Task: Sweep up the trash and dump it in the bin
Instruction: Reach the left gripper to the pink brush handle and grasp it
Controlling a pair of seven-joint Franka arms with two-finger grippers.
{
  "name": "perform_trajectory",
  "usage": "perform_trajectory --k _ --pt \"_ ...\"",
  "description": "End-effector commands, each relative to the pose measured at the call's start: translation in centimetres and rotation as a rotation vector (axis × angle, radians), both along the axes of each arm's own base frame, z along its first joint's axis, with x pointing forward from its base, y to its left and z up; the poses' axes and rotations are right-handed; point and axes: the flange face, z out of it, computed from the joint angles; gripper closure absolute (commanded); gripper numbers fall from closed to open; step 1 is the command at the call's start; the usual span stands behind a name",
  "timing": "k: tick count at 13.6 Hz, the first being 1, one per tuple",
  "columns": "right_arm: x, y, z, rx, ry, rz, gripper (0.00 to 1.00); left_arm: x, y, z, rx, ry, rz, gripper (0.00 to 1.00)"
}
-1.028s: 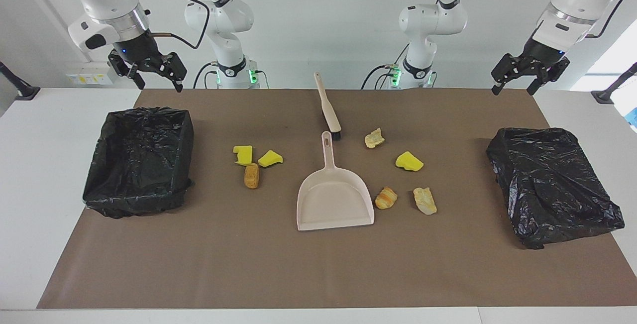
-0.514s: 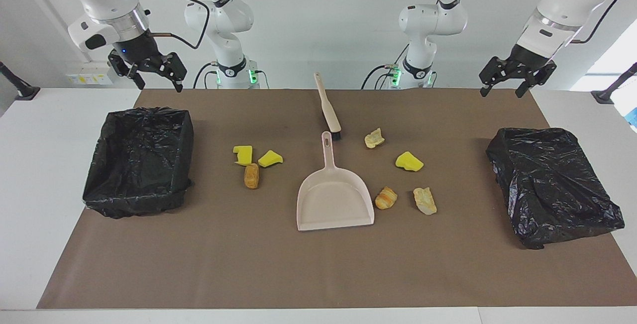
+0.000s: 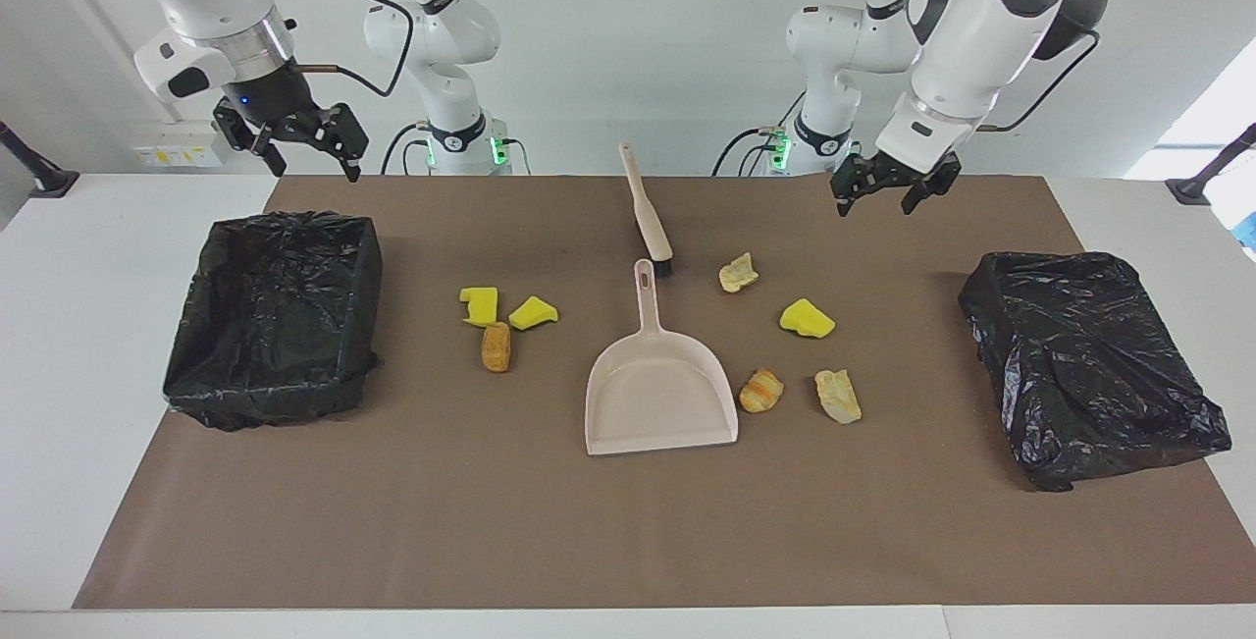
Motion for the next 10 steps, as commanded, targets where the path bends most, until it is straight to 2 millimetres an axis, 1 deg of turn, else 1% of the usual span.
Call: perform_trajectory --k 1,3,5,7,9,10 --pt "-0.7 -0.2 0.1 0.025 -0.004 0.009 0.00 -3.5 -3.0 -1.9 -0.002 -0.017 0.060 0.00" --pt "-0.7 -0.2 0.1 0.025 -0.002 0.009 0.00 -5.6 -6.4 -4.1 -0.007 0.005 0.052 0.00" --pt "-0.7 -0.2 0.1 0.025 -0.004 0.009 0.00 -7.8 -10.2 -6.8 -0.009 0.008 0.083 0.00" --pt "-0.7 -0.2 0.2 0.025 -0.005 0.009 0.00 -9.9 -13.3 -8.8 -0.006 0.001 0.118 0.00" --pt "-0.7 -0.2 0.1 0.025 -0.004 0.009 0.00 -12.4 -17.7 -12.5 0.019 0.015 0.106 0.00" --pt "-0.7 -0.2 0.1 0.025 -0.004 0.009 0.00 -13.5 -19.3 -13.8 0.020 0.009 0.118 0.00"
